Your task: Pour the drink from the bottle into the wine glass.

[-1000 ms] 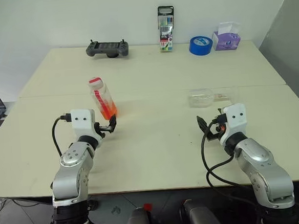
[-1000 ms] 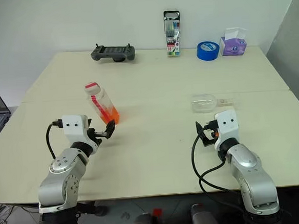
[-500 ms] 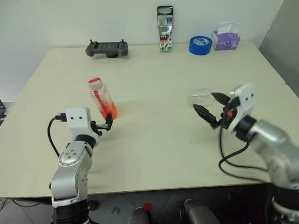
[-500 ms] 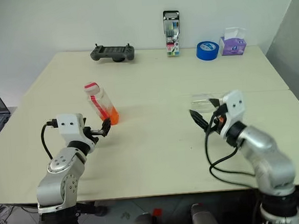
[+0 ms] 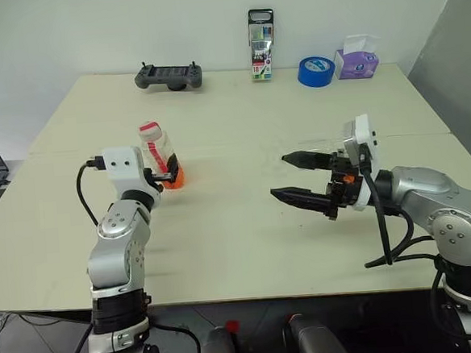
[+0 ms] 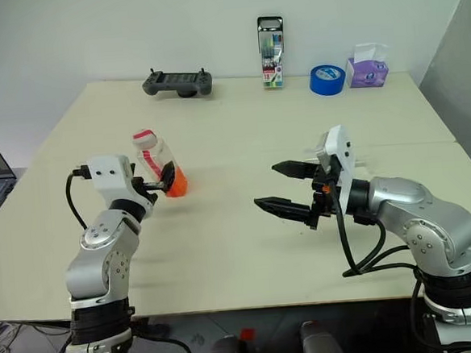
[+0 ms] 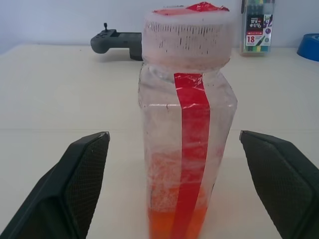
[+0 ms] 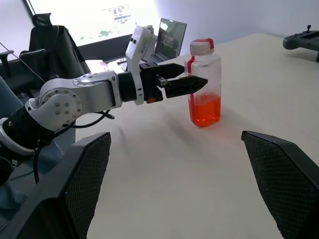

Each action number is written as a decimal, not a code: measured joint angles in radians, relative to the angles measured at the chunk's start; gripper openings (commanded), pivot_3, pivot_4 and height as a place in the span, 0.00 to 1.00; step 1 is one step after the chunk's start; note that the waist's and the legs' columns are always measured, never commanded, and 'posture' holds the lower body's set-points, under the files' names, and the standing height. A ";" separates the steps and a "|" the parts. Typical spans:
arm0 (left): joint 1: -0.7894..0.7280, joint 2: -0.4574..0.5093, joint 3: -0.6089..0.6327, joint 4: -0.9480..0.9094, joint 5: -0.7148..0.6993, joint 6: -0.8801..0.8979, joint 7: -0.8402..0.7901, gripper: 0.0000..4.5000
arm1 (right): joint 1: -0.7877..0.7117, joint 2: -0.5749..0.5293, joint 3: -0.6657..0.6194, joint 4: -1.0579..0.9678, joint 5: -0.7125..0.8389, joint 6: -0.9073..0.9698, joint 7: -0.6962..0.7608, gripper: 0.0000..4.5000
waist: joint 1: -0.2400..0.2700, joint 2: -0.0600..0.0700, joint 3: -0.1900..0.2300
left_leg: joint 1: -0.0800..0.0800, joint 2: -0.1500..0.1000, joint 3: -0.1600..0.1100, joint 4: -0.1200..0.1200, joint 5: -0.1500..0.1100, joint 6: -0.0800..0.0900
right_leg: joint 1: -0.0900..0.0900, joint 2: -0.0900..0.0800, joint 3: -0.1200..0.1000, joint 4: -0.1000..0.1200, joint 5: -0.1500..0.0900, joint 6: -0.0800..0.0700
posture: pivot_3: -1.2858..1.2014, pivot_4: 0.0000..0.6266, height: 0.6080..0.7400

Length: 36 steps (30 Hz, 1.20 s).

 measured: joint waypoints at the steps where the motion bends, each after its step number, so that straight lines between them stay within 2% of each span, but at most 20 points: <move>1: -0.007 0.002 0.000 0.013 0.001 -0.005 -0.001 0.99 | -0.001 0.000 0.000 0.000 0.000 -0.001 0.000 1.00 | 0.000 0.000 0.000 | 0.000 0.000 0.000 0.000 0.000 0.000 | 0.000 0.000 0.000 0.000 0.000 0.000 | 0.52 0.24 1.00; 16: -0.173 0.039 -0.012 0.303 0.034 -0.159 -0.052 0.99 | -0.073 0.001 -0.001 0.002 0.031 -0.008 -0.035 1.00 | 0.000 0.000 0.000 | -0.001 0.000 0.000 0.000 0.000 0.000 | 0.000 0.000 0.000 0.000 0.000 -0.001 | 0.52 0.24 1.00; 27: -0.187 0.039 -0.018 0.347 0.033 -0.204 -0.097 0.99 | -0.095 0.004 -0.001 0.010 0.057 0.001 -0.094 1.00 | 0.000 0.000 0.000 | -0.001 0.000 0.000 0.000 0.000 0.000 | -0.001 0.000 0.000 0.000 0.002 -0.003 | 0.52 0.24 1.00; 28: -0.187 0.039 -0.018 0.347 0.033 -0.204 -0.098 0.90 | -0.095 0.004 -0.001 0.011 0.059 0.002 -0.098 1.00 | 0.000 0.000 0.000 | -0.001 0.000 0.000 0.000 0.000 0.000 | -0.001 0.000 -0.001 0.000 0.002 -0.003 | 0.52 0.24 1.00; 29: -0.187 0.039 -0.018 0.347 0.033 -0.205 -0.101 0.86 | -0.097 0.004 -0.001 0.013 0.061 0.002 -0.103 1.00 | 0.000 0.000 0.000 | -0.001 0.000 0.000 0.000 0.000 0.000 | -0.001 0.000 0.000 0.000 0.002 -0.004 | 0.52 0.24 1.00; 34: -0.186 0.039 -0.015 0.347 0.031 -0.206 -0.106 0.51 | -0.107 0.007 -0.001 0.031 0.065 0.002 -0.115 1.00 | 0.000 0.000 0.000 | -0.001 0.000 0.000 0.000 0.000 0.000 | -0.001 0.000 -0.001 0.000 0.002 -0.004 | 0.52 0.24 1.00; 36: -0.185 0.039 -0.014 0.347 0.031 -0.206 -0.106 0.44 | -0.107 0.007 -0.001 0.032 0.065 0.002 -0.121 1.00 | 0.000 0.000 0.000 | -0.001 0.001 0.000 0.000 0.000 0.000 | -0.001 0.000 0.000 0.000 0.002 -0.004 | 0.52 0.24 1.00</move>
